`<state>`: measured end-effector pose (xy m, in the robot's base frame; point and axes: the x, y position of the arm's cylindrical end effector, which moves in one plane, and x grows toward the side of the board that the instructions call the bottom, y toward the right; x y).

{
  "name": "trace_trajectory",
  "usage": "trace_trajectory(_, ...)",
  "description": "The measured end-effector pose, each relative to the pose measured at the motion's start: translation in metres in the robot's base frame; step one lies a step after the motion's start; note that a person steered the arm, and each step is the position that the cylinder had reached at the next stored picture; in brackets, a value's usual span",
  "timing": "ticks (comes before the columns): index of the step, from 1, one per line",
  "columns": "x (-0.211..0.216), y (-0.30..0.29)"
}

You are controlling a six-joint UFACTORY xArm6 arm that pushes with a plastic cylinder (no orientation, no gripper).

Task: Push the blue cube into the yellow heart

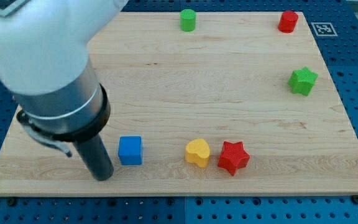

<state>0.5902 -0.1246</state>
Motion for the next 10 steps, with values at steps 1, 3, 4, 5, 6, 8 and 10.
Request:
trace_trajectory(1,-0.006,0.000)
trace_trajectory(3,-0.017,-0.003)
trace_trajectory(4,-0.017,-0.003)
trace_trajectory(5,-0.020,0.004)
trace_trajectory(6,-0.027,0.025)
trace_trajectory(8,-0.028,0.077)
trace_trajectory(10,-0.028,0.022)
